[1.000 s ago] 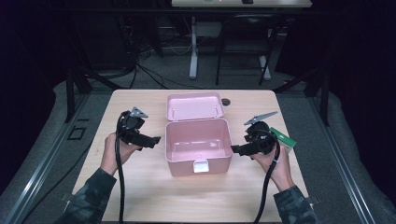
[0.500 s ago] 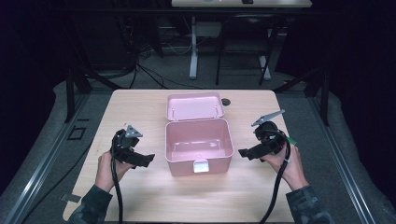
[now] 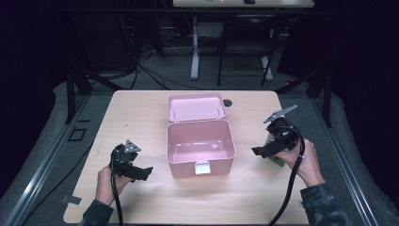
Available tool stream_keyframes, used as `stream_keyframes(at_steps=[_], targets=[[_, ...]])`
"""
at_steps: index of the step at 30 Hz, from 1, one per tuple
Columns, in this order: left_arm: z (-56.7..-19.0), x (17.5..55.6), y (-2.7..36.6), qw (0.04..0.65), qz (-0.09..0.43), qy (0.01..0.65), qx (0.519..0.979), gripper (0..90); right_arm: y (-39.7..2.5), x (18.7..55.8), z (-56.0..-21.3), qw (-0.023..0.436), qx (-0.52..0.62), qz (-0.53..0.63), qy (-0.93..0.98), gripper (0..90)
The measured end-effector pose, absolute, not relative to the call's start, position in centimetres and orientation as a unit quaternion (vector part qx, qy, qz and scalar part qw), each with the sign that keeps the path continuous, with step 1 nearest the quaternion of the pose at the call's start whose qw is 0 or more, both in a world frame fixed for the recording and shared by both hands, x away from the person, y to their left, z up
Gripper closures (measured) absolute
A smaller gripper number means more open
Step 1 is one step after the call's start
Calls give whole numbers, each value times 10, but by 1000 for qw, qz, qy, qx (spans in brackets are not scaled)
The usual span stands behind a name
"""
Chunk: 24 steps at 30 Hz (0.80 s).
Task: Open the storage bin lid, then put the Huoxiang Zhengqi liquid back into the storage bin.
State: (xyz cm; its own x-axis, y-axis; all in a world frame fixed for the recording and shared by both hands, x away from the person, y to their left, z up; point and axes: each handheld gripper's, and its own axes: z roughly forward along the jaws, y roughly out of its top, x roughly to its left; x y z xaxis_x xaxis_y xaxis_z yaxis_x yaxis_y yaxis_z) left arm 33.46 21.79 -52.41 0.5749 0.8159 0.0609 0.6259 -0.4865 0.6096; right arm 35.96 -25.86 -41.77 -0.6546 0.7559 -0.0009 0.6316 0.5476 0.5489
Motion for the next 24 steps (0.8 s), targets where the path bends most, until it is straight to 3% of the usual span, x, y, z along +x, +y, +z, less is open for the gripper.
stream_keyframes(at_steps=[16, 24], targets=[[-553, 330, 225, 274, 164, 437, 841, 4, -292, 373, -415, 132, 421, 220, 870, 27], [-562, 329, 227, 271, 161, 438, 842, 4, -299, 389, -418, 108, 419, 168, 886, 46]])
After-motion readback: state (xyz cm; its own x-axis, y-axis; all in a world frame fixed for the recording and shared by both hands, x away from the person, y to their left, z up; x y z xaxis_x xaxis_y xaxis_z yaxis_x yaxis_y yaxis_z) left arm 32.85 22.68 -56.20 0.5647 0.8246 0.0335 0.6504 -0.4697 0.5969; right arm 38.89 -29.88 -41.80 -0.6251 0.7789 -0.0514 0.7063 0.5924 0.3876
